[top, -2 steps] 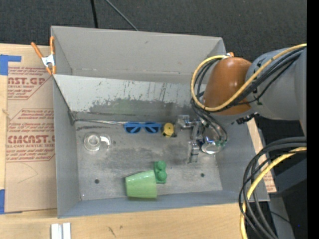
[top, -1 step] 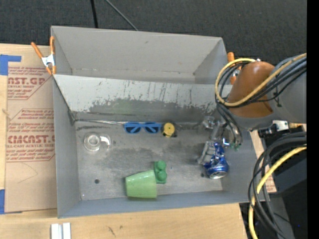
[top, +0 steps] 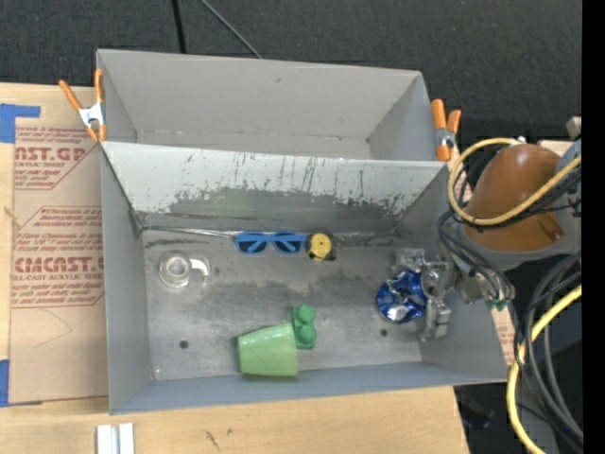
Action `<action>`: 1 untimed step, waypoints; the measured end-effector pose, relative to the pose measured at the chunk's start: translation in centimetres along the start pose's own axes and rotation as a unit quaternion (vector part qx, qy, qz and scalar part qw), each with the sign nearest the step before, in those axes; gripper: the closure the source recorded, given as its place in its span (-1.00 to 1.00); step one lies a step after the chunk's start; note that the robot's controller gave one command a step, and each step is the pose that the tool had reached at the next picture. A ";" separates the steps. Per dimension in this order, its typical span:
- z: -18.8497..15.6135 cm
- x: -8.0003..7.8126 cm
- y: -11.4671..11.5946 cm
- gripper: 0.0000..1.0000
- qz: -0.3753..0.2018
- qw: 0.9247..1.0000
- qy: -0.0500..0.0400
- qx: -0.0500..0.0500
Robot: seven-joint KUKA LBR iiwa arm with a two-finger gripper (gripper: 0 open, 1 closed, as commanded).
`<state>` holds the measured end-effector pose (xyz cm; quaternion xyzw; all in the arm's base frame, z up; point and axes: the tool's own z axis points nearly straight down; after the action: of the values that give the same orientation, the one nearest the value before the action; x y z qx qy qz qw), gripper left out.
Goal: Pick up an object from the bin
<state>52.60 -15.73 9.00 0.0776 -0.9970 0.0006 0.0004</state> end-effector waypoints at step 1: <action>-0.1 -0.1 0.1 1.00 0.000 1.000 -0.002 0.000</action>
Offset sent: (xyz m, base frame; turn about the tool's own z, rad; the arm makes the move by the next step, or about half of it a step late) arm 0.0000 0.0000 0.0000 0.0000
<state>52.73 -15.63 9.09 0.0773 -0.9970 0.0001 -0.0012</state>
